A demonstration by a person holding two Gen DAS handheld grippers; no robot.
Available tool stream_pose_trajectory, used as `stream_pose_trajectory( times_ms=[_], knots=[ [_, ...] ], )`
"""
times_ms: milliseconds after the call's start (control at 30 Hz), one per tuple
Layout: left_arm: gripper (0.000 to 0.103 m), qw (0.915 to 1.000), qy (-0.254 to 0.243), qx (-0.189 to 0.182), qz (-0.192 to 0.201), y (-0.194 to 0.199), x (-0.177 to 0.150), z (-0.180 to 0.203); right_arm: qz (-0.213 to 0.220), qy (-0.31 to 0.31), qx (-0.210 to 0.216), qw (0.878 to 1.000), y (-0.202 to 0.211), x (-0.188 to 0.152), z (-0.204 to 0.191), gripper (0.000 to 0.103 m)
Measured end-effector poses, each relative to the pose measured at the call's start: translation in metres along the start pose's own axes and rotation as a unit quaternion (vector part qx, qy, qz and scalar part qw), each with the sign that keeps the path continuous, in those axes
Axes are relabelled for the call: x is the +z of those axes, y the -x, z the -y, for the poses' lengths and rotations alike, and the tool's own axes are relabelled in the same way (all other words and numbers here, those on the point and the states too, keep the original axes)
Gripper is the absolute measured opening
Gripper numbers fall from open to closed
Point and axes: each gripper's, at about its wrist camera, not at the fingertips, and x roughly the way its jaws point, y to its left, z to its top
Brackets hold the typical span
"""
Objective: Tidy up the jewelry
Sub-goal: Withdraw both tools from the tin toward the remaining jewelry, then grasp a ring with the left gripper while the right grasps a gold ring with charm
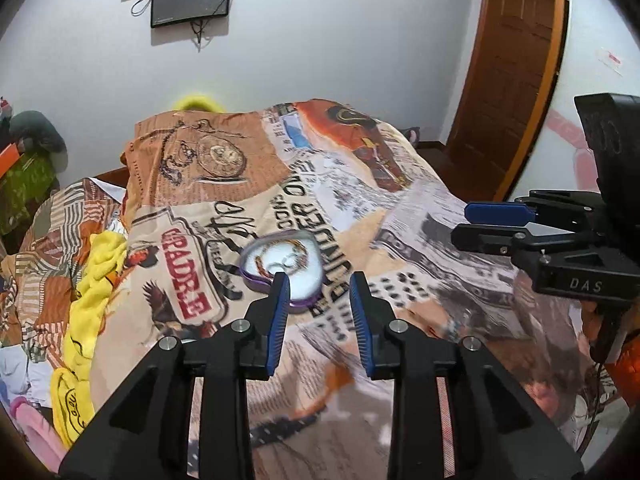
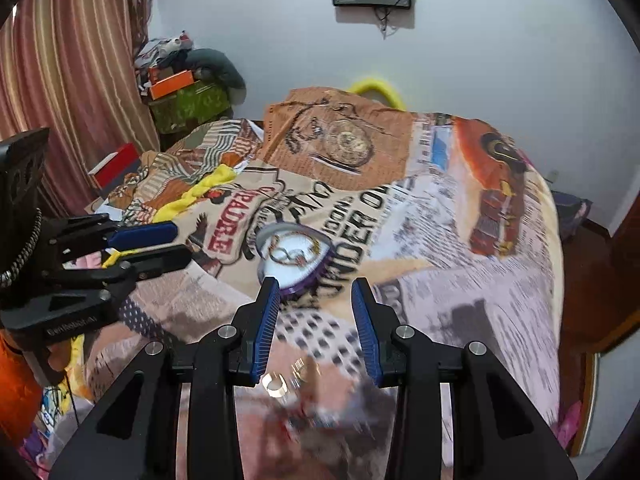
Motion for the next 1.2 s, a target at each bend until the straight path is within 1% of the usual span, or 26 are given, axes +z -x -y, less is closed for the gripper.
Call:
stream_pose_trajectory(
  times_ms=[133, 200, 400, 533, 667, 800, 833, 867, 967, 1067, 1200],
  knots=[
    [0.03, 0.9999, -0.007, -0.008, -0.013, -0.001, -0.011, 0.016, -0.005, -0.016, -0.003, 1.0, 0.012, -0.02, 0.01, 0.035],
    [0.03, 0.9996, -0.007, -0.012, -0.023, -0.006, -0.017, 0.022, -0.012, -0.024, -0.008, 1.0, 0.014, -0.031, 0.017, 0.037],
    [0.03, 0.9973, -0.012, -0.03, -0.065, -0.033, -0.038, 0.042, -0.034, -0.032, -0.011, 0.999, 0.014, -0.058, 0.027, 0.037],
    [0.03, 0.9956, -0.016, -0.035, -0.085, -0.052, -0.046, 0.051, -0.047, -0.034, -0.013, 0.998, 0.01, -0.072, 0.032, 0.037],
    [0.03, 0.9937, 0.001, -0.042, -0.104, -0.072, -0.049, 0.051, -0.054, -0.035, -0.005, 0.998, 0.005, -0.078, 0.034, 0.037],
    [0.018, 0.992, 0.014, -0.059, -0.11, -0.083, -0.051, 0.051, -0.054, -0.034, 0.005, 0.998, 0.002, -0.079, 0.032, 0.037],
    [0.016, 0.9923, 0.014, -0.058, -0.109, -0.086, -0.051, 0.052, -0.053, -0.035, 0.007, 0.998, 0.001, -0.079, 0.032, 0.037],
    [0.011, 0.9925, 0.016, -0.056, -0.108, -0.088, -0.053, 0.052, -0.054, -0.035, 0.011, 0.998, 0.0, -0.079, 0.031, 0.037],
    [0.005, 0.9926, 0.03, -0.058, -0.103, -0.092, -0.055, 0.05, -0.053, -0.035, 0.021, 0.998, -0.004, -0.076, 0.03, 0.037],
    [0.004, 0.9922, 0.044, -0.063, -0.098, -0.091, -0.056, 0.045, -0.056, -0.03, 0.029, 0.998, -0.009, -0.074, 0.026, 0.037],
    [0.002, 0.9933, 0.045, -0.056, -0.091, -0.084, -0.059, 0.043, -0.06, -0.019, 0.032, 0.997, -0.017, -0.072, 0.019, 0.037]
  ],
)
